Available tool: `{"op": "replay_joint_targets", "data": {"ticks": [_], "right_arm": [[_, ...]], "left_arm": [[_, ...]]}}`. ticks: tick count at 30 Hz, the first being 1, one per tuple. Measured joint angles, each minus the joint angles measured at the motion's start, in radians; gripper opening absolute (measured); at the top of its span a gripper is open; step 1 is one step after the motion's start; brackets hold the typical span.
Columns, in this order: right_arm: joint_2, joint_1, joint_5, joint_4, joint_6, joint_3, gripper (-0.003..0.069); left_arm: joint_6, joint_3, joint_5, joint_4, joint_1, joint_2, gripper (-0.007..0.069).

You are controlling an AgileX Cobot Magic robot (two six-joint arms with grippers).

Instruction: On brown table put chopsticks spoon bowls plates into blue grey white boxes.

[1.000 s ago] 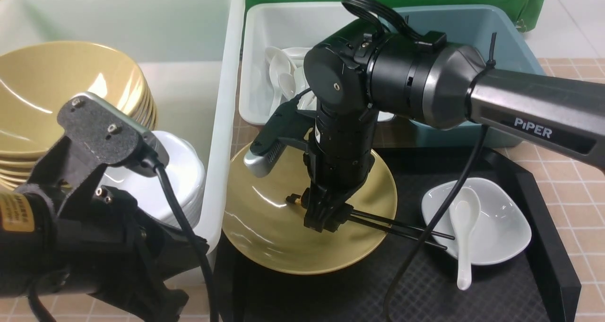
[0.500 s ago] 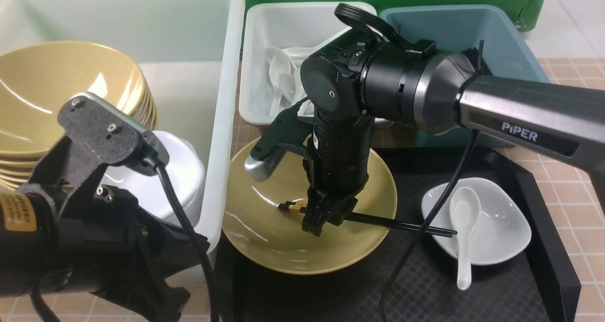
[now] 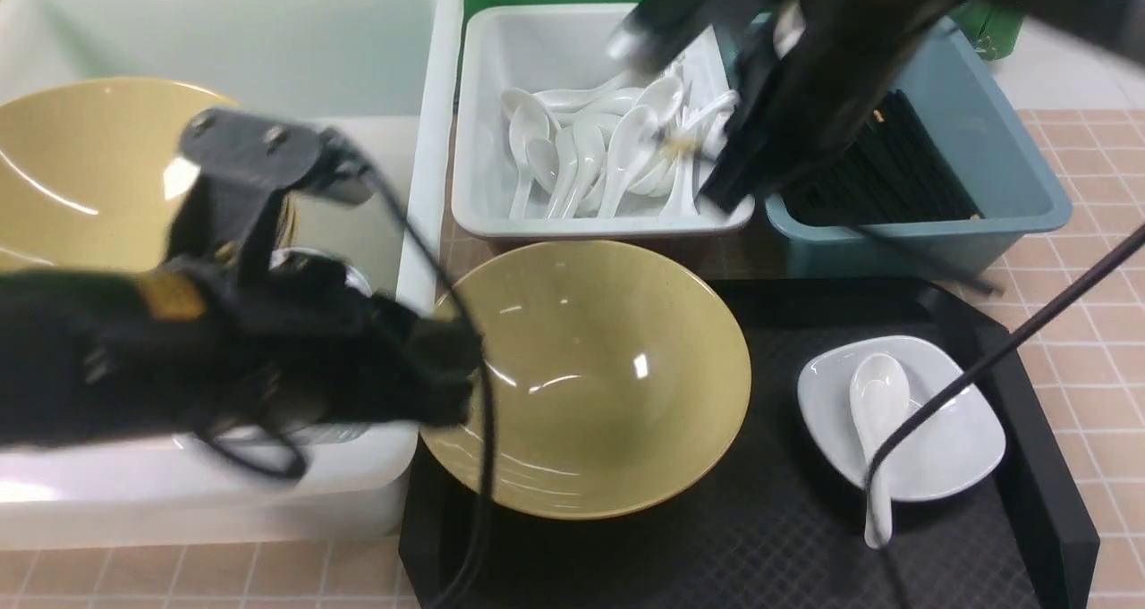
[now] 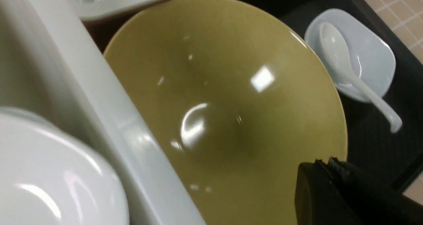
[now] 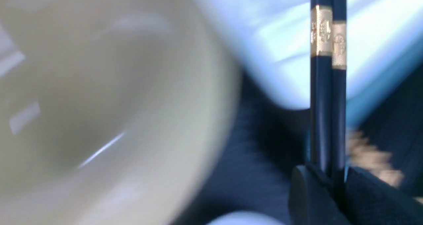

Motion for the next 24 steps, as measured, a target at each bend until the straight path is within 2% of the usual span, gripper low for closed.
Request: {"op": "replay_joint_targets", "data": {"ticks": [2, 3, 7, 9, 13, 18, 20, 21, 24], "right_arm": [[-0.002, -0.052, -0.067, -0.004, 0.039, -0.001, 0.0155], [0.005, -0.124, -0.178, -0.006, 0.114, -0.001, 0.0155], [0.073, -0.238, -0.429, -0.013, 0.281, -0.001, 0.0155], [0.126, -0.272, -0.548, -0.015, 0.332, -0.001, 0.0155], [0.236, -0.288, -0.687, -0.015, 0.364, -0.001, 0.0163], [0.327, -0.289, -0.689, -0.014, 0.367, 0.002, 0.0262], [0.322, -0.289, -0.577, -0.014, 0.362, -0.005, 0.0374], [0.31, -0.289, -0.519, -0.014, 0.347, -0.015, 0.0407], [0.261, -0.291, -0.358, -0.013, 0.278, -0.044, 0.0462]], "left_arm": [[0.032, -0.037, -0.036, -0.024, 0.0, 0.044, 0.0001], [0.072, -0.089, -0.082, -0.056, 0.0, 0.102, 0.0001], [0.158, -0.228, -0.142, -0.096, 0.0, 0.192, 0.0001], [0.18, -0.279, -0.162, -0.103, 0.0, 0.227, 0.0001], [0.194, -0.309, -0.175, -0.107, 0.0, 0.275, 0.0001], [0.208, -0.303, -0.147, -0.095, 0.0, 0.282, 0.0001], [0.211, -0.303, -0.113, -0.074, 0.0, 0.224, 0.0001], [0.211, -0.303, -0.091, -0.066, 0.0, 0.191, 0.0001], [0.208, -0.303, -0.016, -0.04, 0.0, 0.114, 0.0001]]}}
